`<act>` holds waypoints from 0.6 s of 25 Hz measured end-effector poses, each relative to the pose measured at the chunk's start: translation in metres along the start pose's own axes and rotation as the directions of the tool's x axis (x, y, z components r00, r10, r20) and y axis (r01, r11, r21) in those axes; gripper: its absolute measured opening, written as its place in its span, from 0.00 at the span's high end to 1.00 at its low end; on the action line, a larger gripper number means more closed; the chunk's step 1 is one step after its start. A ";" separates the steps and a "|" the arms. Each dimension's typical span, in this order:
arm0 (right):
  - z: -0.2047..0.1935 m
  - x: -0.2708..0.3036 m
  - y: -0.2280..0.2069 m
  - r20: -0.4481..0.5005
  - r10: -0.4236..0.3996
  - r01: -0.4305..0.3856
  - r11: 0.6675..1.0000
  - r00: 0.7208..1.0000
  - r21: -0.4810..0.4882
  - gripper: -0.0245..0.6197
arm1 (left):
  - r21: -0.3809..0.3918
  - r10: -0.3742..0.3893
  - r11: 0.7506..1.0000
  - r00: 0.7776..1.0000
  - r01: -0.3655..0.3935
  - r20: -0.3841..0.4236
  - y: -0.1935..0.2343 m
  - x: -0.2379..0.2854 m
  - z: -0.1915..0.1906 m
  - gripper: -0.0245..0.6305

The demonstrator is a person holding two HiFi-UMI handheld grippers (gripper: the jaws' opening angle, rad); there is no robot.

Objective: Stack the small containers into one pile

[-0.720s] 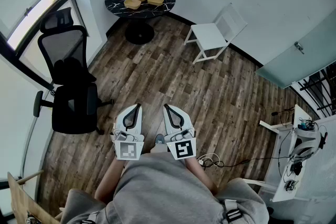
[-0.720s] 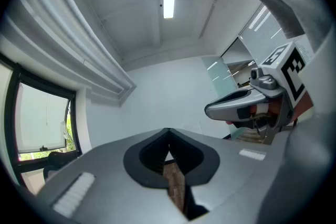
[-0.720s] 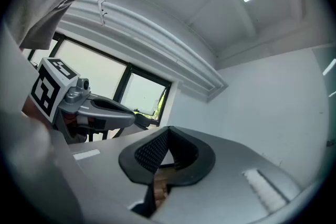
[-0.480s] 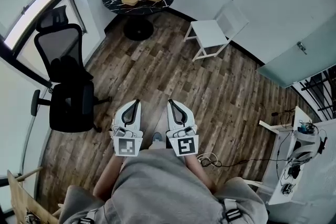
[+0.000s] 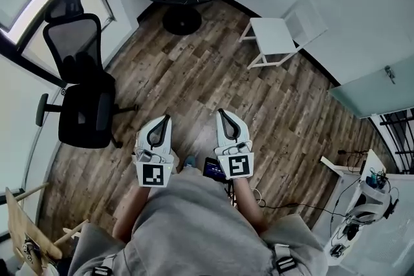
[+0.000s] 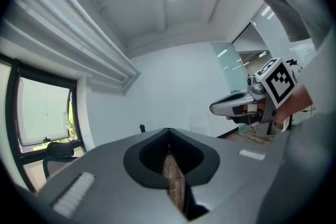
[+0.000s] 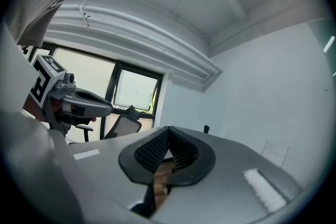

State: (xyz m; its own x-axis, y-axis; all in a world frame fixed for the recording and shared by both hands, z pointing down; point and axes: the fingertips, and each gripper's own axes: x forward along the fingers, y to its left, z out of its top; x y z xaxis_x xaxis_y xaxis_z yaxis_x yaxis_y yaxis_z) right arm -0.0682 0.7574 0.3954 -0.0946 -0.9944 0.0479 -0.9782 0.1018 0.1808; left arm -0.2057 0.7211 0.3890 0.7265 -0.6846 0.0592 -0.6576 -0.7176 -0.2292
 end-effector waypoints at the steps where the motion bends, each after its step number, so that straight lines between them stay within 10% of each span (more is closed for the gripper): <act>1: -0.003 0.007 -0.005 -0.004 -0.003 0.003 1.000 1.000 -0.006 0.94 | -0.005 -0.002 1.000 1.000 0.002 0.007 0.001 0.010 -0.002 0.96; 15: -0.010 0.227 -0.112 -0.102 -0.081 0.076 0.996 0.992 -0.054 0.94 | -0.059 -0.101 0.993 0.994 0.104 0.048 0.128 0.248 -0.034 0.96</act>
State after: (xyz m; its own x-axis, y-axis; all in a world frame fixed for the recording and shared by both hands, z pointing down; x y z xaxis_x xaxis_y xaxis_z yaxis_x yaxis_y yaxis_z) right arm 0.0218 0.5210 0.3964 0.0042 -0.9912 0.1326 -0.9712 0.0275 0.2367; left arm -0.1169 0.4552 0.4075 0.7979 -0.6018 0.0351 -0.5894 -0.7910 -0.1639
